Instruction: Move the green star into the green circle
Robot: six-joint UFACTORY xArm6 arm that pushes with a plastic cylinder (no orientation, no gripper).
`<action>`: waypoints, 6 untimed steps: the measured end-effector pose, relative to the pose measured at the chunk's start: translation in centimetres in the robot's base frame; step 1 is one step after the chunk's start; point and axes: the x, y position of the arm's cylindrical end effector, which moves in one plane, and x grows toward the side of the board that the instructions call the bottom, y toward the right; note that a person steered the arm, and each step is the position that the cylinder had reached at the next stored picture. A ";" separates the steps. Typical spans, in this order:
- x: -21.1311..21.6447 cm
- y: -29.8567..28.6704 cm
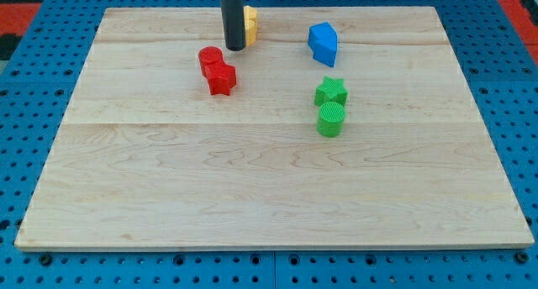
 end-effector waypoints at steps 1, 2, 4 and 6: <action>0.2 1.0; 2.0 4.6; 5.3 12.1; 8.3 15.9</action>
